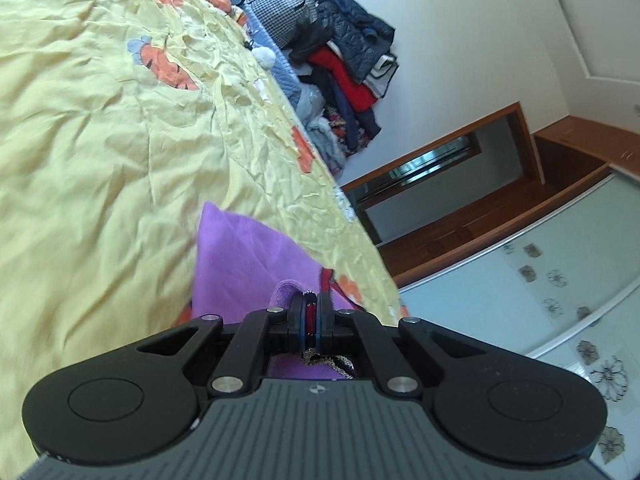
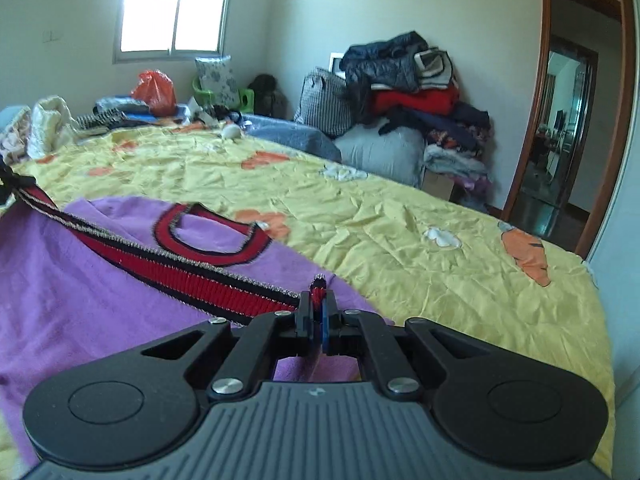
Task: Fold small clothes
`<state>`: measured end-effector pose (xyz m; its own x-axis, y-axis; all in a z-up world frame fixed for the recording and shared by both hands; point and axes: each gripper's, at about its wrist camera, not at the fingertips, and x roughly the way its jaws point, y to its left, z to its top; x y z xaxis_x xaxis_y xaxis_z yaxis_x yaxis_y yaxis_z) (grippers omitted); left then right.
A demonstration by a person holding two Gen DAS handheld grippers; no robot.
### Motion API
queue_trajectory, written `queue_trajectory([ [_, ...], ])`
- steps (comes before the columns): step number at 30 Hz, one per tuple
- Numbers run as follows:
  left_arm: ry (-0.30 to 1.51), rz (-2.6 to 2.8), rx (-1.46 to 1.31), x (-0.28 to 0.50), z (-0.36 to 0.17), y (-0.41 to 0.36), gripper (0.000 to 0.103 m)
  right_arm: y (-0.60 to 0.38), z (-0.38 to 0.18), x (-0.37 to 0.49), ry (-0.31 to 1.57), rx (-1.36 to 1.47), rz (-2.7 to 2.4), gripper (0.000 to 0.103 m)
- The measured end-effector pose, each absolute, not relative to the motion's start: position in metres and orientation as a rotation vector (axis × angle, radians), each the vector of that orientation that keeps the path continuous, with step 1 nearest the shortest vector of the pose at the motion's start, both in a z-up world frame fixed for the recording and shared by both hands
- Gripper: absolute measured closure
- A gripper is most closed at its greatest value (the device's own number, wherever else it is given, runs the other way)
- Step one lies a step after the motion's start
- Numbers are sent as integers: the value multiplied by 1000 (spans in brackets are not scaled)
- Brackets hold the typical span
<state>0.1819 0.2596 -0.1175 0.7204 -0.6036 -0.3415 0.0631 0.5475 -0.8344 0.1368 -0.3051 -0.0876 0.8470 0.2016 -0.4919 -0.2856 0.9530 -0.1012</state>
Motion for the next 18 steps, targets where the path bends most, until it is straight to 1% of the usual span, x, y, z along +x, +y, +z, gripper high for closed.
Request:
queue_trajectory([
  [10,809,-388,-788,256,-136,245,99,-311,-122,196,597,-204,244,100],
  [11,826,-387,-779,260,-140,244,99,-310,-126,202,620,-208,253,98],
  [12,860,-391,-770,266,-144,242,97,-310,-130,208,647,-195,262,97],
  [13,892,-368,-763,270,-150,243,96,-310,-133,212,663,-191,257,91],
  [14,896,-369,-777,272,-153,245,92,-310,-133,213,656,-192,237,75],
  [15,902,-373,-783,273,-153,248,88,-312,-130,212,651,-175,220,63],
  [16,911,-360,-785,273,-150,252,87,-316,-125,211,655,-142,220,31],
  [17,905,-345,-780,269,-143,257,85,-320,-120,205,649,-116,221,13],
  [18,876,-333,-762,261,-132,263,67,-324,-112,195,626,-99,216,13],
])
